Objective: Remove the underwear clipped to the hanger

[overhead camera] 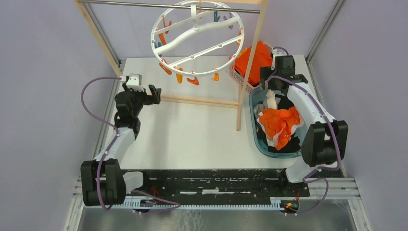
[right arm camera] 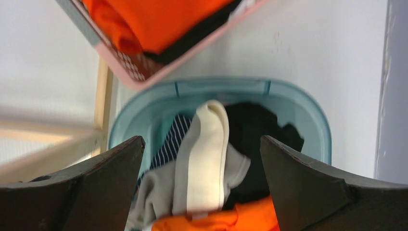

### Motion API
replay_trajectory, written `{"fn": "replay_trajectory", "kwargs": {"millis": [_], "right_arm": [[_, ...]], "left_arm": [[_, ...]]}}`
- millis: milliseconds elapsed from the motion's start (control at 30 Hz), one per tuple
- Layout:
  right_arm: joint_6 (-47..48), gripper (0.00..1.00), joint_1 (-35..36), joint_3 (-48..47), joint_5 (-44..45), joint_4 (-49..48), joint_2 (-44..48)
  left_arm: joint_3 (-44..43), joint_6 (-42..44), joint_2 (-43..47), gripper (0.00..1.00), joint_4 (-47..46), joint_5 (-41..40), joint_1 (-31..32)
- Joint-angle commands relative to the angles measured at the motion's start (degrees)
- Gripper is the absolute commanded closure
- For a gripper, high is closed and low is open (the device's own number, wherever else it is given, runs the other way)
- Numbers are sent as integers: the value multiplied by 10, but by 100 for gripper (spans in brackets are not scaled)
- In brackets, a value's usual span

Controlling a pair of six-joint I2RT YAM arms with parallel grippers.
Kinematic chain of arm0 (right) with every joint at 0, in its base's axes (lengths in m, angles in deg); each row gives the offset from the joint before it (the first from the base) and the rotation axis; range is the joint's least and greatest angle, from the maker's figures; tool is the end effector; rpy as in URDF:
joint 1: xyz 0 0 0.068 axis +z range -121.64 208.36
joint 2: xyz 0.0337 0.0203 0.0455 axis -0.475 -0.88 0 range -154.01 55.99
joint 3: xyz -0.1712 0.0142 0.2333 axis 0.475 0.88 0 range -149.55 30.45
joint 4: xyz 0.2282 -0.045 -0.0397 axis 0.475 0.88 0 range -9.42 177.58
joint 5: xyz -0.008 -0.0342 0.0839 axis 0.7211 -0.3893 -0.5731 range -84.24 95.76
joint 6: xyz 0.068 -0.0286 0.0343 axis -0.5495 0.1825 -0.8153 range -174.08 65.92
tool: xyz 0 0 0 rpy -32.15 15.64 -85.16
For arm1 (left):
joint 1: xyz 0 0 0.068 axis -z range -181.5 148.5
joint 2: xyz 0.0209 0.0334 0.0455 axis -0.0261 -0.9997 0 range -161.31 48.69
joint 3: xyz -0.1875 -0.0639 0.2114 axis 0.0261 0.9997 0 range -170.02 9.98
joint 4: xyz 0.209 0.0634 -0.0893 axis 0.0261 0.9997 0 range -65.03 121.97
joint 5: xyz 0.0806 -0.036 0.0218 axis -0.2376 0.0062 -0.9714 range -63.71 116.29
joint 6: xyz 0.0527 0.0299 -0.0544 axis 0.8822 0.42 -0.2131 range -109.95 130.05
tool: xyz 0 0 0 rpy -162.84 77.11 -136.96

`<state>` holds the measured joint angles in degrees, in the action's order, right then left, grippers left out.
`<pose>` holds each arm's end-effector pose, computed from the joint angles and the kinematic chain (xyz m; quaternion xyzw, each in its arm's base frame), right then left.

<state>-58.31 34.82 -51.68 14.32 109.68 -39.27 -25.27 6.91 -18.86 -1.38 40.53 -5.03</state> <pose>0.3766 0.0321 0.3061 0.0124 0.9123 -0.0303 0.4083 0.2708 -0.0006 0.2933 0.0399 0.7408 -0.0898 0.6645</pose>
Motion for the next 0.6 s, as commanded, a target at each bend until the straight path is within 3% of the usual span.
{"fn": "replay_trajectory", "kwargs": {"millis": [0, 300, 567], "right_arm": [[-41, 0, -2, 74, -10, -43, 112], [-34, 0, -2, 109, -2, -12, 213], [-5, 0, -16, 255, 0, -144, 374]], "left_arm": [[-1, -47, -3, 0, -40, 51, -3], [-14, -15, 51, 0, 12, 54, -10], [-108, 22, 105, 0, 158, 29, -9]]}}
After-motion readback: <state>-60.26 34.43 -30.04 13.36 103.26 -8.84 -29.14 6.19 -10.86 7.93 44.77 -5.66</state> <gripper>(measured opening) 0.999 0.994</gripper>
